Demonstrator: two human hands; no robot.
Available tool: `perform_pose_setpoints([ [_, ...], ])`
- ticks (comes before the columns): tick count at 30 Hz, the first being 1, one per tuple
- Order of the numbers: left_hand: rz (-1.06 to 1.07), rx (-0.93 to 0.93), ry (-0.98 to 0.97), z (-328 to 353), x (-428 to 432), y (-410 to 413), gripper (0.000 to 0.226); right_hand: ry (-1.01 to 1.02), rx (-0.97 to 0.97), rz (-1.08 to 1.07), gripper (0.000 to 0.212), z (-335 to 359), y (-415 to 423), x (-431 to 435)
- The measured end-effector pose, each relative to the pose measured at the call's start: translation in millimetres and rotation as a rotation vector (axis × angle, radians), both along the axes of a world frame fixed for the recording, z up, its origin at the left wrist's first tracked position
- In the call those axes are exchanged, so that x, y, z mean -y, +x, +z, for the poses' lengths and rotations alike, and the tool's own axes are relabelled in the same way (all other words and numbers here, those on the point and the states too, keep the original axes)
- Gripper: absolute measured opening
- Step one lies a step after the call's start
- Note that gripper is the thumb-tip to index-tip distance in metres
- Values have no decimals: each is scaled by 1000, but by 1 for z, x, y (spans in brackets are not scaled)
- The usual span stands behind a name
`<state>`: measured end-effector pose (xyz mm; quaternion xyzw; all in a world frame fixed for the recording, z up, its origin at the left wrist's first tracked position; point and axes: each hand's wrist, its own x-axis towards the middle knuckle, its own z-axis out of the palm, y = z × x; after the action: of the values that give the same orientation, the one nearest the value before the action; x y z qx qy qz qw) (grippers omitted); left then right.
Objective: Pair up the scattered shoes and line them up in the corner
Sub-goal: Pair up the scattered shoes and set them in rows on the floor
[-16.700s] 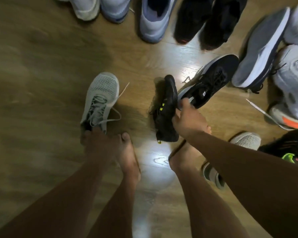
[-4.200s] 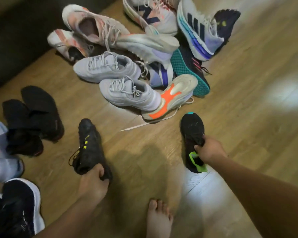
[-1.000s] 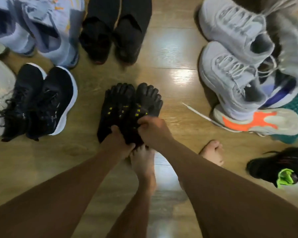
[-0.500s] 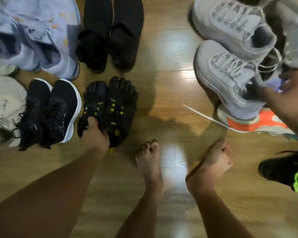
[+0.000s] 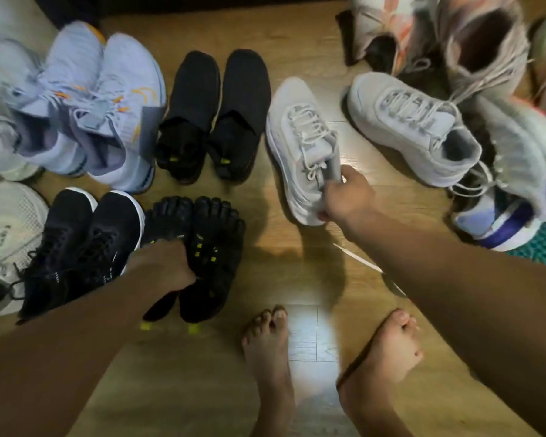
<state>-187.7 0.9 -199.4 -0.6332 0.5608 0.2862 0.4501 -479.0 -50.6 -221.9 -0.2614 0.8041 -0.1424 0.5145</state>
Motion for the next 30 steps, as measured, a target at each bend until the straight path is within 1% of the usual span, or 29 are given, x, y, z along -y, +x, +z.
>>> perform_pose_setpoints([
  [1,-45,-17,-40,1,14,-5,49,-6,10,31,28,-1,12,14],
  [4,-198,-135,-303,9,53,-27,38,11,169,157,42,5,33,41],
  [6,-377,-245,-515,15,76,-44,42,35,260,230,50,10,29,44],
  [7,-464,-301,-587,16,87,-53,47,41,253,257,52,11,22,43],
  [8,-520,-345,-609,14,99,-60,51,25,205,281,52,11,13,40],
  [9,-534,-363,-578,9,111,-66,56,-13,109,301,51,10,0,37],
  [10,-506,-367,-515,7,122,-74,60,-65,-34,325,50,8,-17,34],
  [11,-433,-356,-434,3,131,-79,64,-129,-208,360,50,10,-36,32],
  [13,-214,-314,-281,-3,146,-85,69,-217,-546,438,60,13,-77,27],
  [14,-136,-283,-225,-8,150,-85,72,-204,-662,471,65,14,-98,23],
  [15,-112,-241,-197,-12,151,-82,75,-173,-733,503,69,12,-117,20],
  [16,-105,-198,-175,-16,150,-79,77,-120,-760,540,71,11,-133,16],
  [17,-77,-166,-164,-20,148,-73,78,-54,-751,570,70,9,-144,14],
  [19,48,-143,-157,-28,142,-60,81,65,-720,637,59,9,-156,16],
  [21,158,-175,-193,-32,137,-48,77,162,-723,732,50,13,-154,23],
  [22,263,-202,-215,-33,135,-47,75,190,-738,739,50,13,-150,26],
  [24,499,-201,-271,-36,132,-45,72,187,-699,650,57,11,-137,30],
  [26,618,-179,-365,-40,133,-39,68,133,-602,538,65,8,-109,33],
  [28,730,-290,-395,-39,133,-39,57,94,-484,489,68,4,-75,38],
  [29,751,-347,-389,-35,131,-43,50,74,-421,484,68,2,-56,42],
  [30,680,-372,-399,-31,127,-46,45,54,-351,478,67,2,-36,48],
])
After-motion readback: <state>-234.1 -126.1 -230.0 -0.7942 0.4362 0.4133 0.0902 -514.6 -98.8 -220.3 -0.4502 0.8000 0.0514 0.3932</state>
